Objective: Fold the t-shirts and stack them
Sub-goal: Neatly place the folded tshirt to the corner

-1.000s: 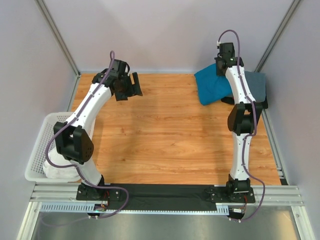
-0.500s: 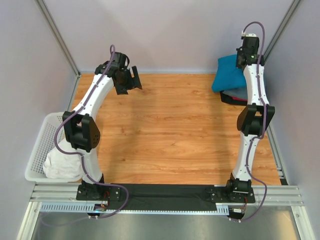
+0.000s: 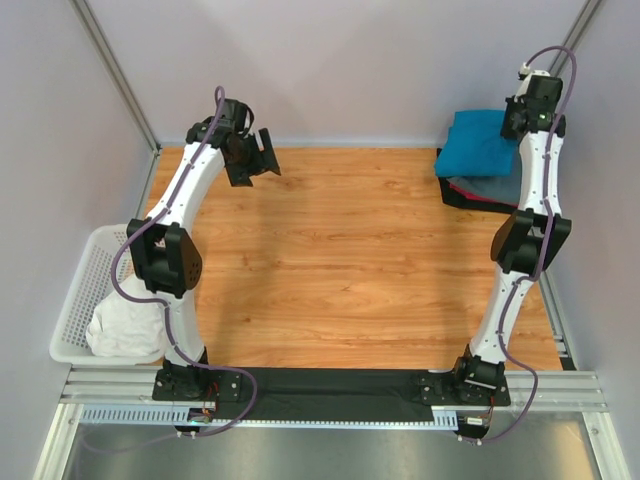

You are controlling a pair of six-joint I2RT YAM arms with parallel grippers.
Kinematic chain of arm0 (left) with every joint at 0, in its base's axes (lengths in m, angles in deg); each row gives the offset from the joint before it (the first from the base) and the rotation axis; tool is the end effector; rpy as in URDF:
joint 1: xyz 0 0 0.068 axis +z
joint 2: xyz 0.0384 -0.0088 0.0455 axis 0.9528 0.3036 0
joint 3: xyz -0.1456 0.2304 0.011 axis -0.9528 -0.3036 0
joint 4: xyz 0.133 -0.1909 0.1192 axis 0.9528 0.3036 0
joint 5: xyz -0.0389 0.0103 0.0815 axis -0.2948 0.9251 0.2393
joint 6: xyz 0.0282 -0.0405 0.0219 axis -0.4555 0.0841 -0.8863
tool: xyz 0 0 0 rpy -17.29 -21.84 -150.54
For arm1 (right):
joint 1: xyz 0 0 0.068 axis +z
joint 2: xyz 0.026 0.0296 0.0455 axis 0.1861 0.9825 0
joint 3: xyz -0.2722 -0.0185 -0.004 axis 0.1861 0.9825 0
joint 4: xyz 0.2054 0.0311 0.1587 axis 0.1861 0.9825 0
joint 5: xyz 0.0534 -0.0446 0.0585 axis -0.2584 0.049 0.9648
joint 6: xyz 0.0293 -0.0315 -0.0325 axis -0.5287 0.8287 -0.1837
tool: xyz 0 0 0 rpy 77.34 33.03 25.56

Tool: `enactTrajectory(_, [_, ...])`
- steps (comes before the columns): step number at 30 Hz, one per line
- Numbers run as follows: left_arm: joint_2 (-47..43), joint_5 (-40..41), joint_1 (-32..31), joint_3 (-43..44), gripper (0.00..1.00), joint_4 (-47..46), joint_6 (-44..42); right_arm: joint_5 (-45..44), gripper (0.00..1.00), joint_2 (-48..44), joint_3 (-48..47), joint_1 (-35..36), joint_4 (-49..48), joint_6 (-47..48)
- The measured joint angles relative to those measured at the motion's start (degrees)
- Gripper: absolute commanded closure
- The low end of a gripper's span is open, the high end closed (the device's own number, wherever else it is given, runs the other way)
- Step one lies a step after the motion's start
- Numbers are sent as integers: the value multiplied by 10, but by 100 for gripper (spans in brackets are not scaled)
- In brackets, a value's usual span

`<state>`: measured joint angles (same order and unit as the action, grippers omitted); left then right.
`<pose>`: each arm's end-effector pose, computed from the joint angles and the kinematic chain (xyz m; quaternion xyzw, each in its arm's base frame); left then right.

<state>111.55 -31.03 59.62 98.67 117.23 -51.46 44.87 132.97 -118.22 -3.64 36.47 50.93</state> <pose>0.4231 -0.0998 0.3330 -0.1495 0.9375 -0.1731 0.2621 0.4995 -0.1285 0.3486 0.0710 0.8880 -0.0853 0.4462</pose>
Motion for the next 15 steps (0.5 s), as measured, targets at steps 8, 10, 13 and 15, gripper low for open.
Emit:
enactTrajectory(8, [1,-1,2,0,14,11,0,45,100,0,0,-23,-5,4])
enactTrajectory(10, [1,-1,2,0,14,13,0,44,100,0,0,-30,-7,11])
enactTrajectory(13, [1,-1,2,0,14,16,0,37,100,0,1,-37,-16,26])
enactTrajectory(15, [3,-1,2,2,14,20,0,31,100,0,2,-41,-24,40])
